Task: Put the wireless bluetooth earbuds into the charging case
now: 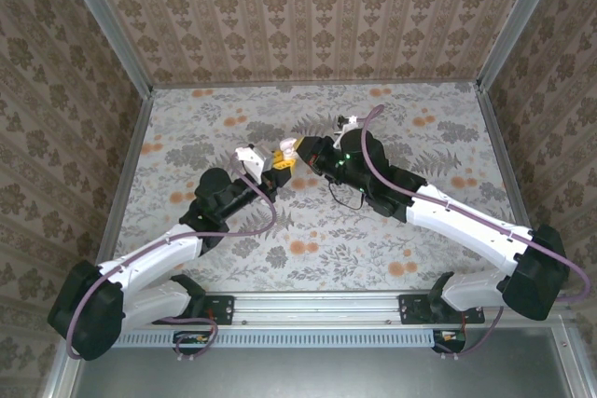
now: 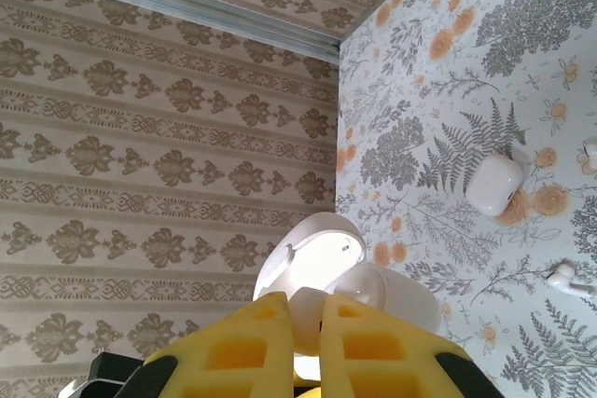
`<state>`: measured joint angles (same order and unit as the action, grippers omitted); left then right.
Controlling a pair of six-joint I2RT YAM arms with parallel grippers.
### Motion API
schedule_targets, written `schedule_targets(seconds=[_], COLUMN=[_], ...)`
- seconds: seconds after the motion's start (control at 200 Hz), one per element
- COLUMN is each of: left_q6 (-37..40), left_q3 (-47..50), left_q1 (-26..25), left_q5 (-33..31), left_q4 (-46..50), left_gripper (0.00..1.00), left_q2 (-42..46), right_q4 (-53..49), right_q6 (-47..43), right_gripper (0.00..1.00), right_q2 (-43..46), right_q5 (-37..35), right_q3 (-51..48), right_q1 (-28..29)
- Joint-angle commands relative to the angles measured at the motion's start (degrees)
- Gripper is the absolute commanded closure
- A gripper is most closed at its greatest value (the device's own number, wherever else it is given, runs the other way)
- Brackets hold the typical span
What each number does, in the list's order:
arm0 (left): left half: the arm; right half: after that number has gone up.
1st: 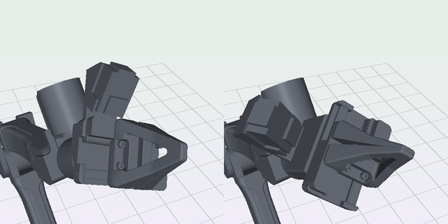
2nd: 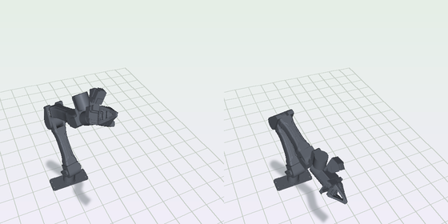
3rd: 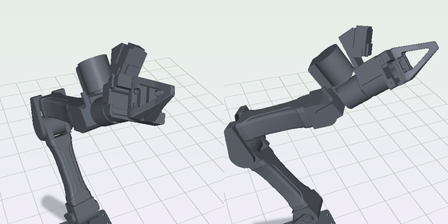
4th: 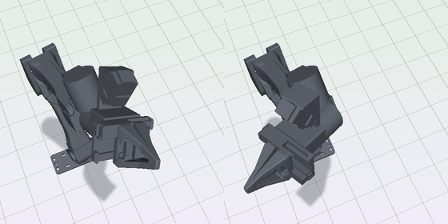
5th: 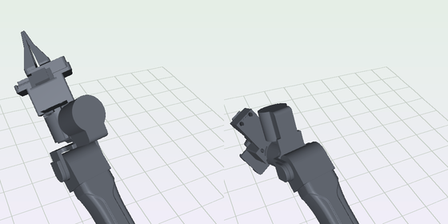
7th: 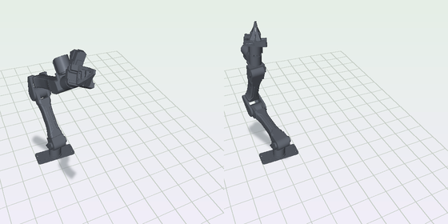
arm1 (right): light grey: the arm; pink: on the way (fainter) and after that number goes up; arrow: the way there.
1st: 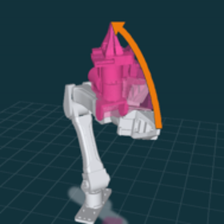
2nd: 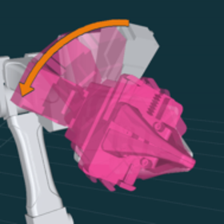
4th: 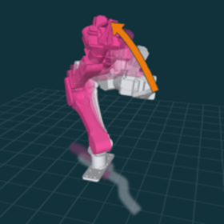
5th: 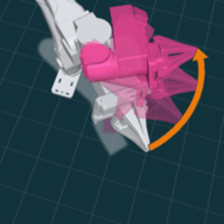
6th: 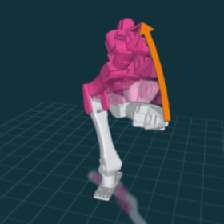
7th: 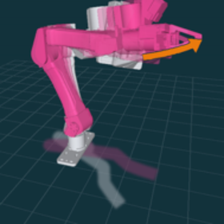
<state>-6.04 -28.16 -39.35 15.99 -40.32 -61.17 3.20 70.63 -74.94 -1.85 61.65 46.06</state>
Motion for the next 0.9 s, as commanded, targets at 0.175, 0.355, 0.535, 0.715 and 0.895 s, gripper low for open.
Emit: schedule_targets(seconds=[0.175, 0.355, 0.535, 0.715, 0.895], left_q6=[-0.55, -0.54, -0.47, -0.41, 0.04], left_q3=[-0.67, -0.67, -0.75, -0.93, -1.19], left_q1=[-0.39, -0.43, -0.5, -0.47, -0.44], left_q5=[-0.78, -0.87, -0.78, -0.22, 0.62], left_q4=[-2.71, -2.66, -2.66, -2.53, -0.85], left_gripper=[1.0, 1.0, 1.0, 1.0, 1.0], left_q2=[0.62, 0.6, 0.61, 0.59, 1.14], right_q4=[-3.58, -5.14, -7.86, -12.19, -22.78], right_q6=[-1.28, -2.21, -4.75, -10.02, -17.38], right_gripper=[0.86, 0.7, 0.6, 0.59, 0.58], right_q2=[0.81, 2.07, 3.6, 5.21, 2.71], right_q5=[-1.07, -1.82, -2.92, -4.09, 0.76], right_q3=[0.8, 0.99, 2.78, 5.55, 14.93], right_q1=[0.76, 0.93, 0.96, 0.62, -0.98])
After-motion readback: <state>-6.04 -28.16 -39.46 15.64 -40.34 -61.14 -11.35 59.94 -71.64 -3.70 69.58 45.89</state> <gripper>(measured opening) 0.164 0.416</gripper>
